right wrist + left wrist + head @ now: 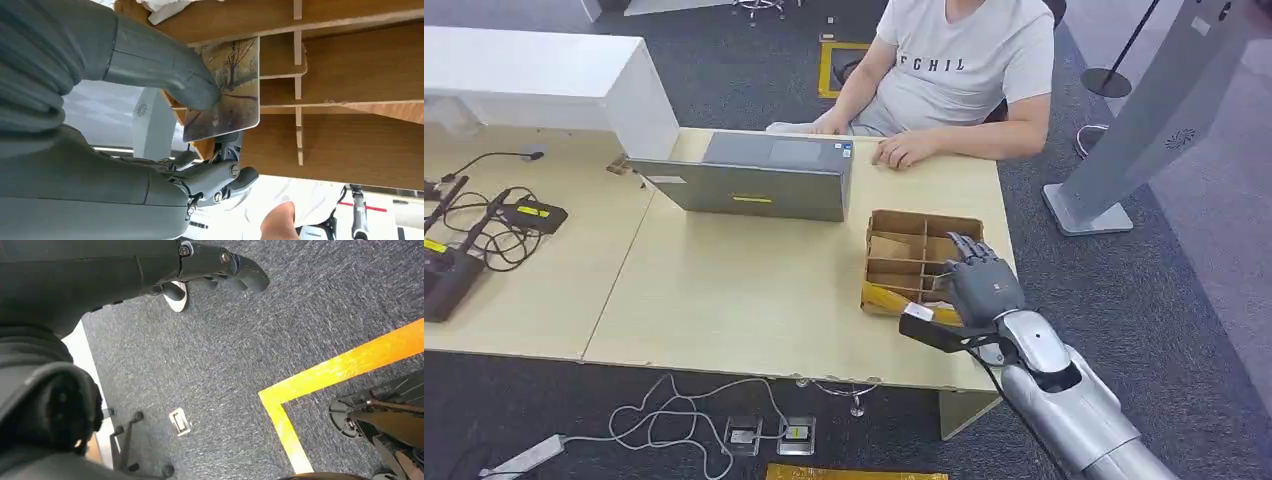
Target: Pass the card to the sensor for recognition and then transmit it.
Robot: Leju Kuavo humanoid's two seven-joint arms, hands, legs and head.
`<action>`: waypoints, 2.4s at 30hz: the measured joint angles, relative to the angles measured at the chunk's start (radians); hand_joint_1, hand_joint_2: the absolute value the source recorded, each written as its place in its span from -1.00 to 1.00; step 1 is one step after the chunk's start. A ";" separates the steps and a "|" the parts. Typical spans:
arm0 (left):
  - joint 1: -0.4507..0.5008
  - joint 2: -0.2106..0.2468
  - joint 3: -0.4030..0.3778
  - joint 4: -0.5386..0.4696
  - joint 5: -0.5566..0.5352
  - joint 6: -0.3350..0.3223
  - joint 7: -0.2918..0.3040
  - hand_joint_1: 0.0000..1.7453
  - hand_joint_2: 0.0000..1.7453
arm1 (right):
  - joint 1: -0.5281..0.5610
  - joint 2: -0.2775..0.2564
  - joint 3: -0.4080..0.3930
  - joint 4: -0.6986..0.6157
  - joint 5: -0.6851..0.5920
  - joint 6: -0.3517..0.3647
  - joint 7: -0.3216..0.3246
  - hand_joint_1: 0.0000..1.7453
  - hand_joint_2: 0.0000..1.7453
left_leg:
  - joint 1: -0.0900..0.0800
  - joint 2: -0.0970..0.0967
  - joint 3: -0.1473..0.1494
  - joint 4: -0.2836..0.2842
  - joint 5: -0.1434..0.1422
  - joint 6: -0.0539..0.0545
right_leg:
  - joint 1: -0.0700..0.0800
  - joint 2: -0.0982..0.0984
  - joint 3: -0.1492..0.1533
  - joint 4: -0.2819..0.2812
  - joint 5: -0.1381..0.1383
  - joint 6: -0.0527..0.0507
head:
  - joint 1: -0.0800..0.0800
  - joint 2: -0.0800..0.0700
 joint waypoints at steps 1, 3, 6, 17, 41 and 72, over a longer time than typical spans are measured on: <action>0.000 0.000 0.000 0.000 0.000 0.000 0.000 -1.00 -1.00 | 0.000 0.000 0.001 0.000 -0.001 0.000 0.000 1.00 1.00 | 0.000 0.000 0.000 0.000 0.000 0.000 | 0.000 0.000 0.000 0.000 0.000 0.000 | 0.000 0.000; 0.000 0.000 0.000 0.000 0.000 0.000 0.000 -1.00 -1.00 | -0.002 0.000 0.005 0.000 -0.005 0.000 0.000 1.00 1.00 | 0.000 0.000 0.000 0.000 0.000 0.000 | 0.000 0.000 0.000 0.000 0.000 0.000 | 0.000 0.000; 0.000 0.000 0.000 0.000 -0.002 0.000 0.000 -1.00 -1.00 | -0.003 0.000 0.008 0.000 -0.008 -0.005 0.000 1.00 1.00 | 0.000 0.000 0.000 0.000 0.000 0.000 | 0.000 0.000 0.000 0.000 0.000 0.000 | 0.000 0.000; -0.007 0.000 0.000 0.000 -0.031 0.002 0.000 -1.00 -1.00 | -0.068 0.009 0.003 0.007 0.037 -0.160 0.005 1.00 1.00 | 0.000 0.000 0.000 0.000 0.000 0.000 | 0.000 0.001 0.000 0.000 0.000 0.000 | 0.000 0.000; -0.034 -0.012 -0.001 0.000 -0.152 -0.016 0.000 -1.00 -1.00 | -0.297 0.043 -0.132 0.029 0.099 -0.375 -0.105 1.00 1.00 | 0.000 0.000 0.000 0.000 0.001 -0.001 | 0.000 0.000 0.000 0.000 0.000 0.000 | 0.001 0.000; -0.043 -0.020 -0.001 0.000 -0.186 -0.015 0.033 -1.00 -1.00 | -0.386 0.121 -0.137 0.585 0.188 -0.569 -0.096 -1.00 1.00 | 0.000 0.000 0.000 0.000 0.001 -0.001 | 0.000 0.000 -0.001 0.000 0.000 0.000 | 0.000 0.000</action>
